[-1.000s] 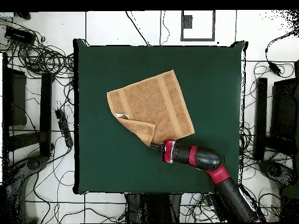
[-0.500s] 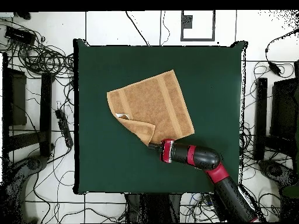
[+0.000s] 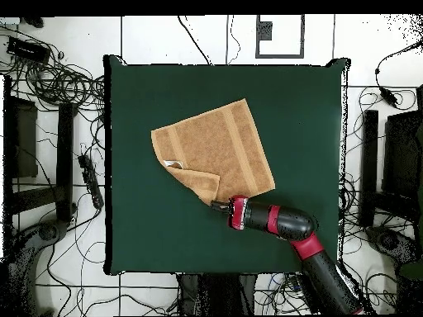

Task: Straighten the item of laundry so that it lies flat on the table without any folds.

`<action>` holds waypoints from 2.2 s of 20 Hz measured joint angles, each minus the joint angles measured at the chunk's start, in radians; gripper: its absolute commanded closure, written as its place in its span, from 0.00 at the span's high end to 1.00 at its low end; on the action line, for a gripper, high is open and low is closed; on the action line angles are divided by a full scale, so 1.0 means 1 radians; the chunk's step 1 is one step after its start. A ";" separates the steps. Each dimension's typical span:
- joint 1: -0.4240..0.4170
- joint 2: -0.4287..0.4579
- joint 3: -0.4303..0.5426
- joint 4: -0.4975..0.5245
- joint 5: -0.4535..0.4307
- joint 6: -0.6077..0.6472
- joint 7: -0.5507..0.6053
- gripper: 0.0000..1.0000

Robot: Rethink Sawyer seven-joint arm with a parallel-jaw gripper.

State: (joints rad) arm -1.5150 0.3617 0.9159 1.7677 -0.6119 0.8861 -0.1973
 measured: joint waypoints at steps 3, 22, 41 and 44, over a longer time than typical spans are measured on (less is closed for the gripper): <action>-0.005 0.018 0.013 -0.001 0.025 0.072 -0.058 0.00; 0.026 0.046 0.032 0.001 0.033 0.202 -0.357 0.00; 0.050 -0.076 0.017 0.002 0.010 -0.151 -0.357 0.00; 0.063 -0.101 0.015 0.002 0.010 -0.170 -0.357 0.00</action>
State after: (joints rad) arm -1.4521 0.2610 0.9304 1.7695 -0.6021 0.7161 -0.5542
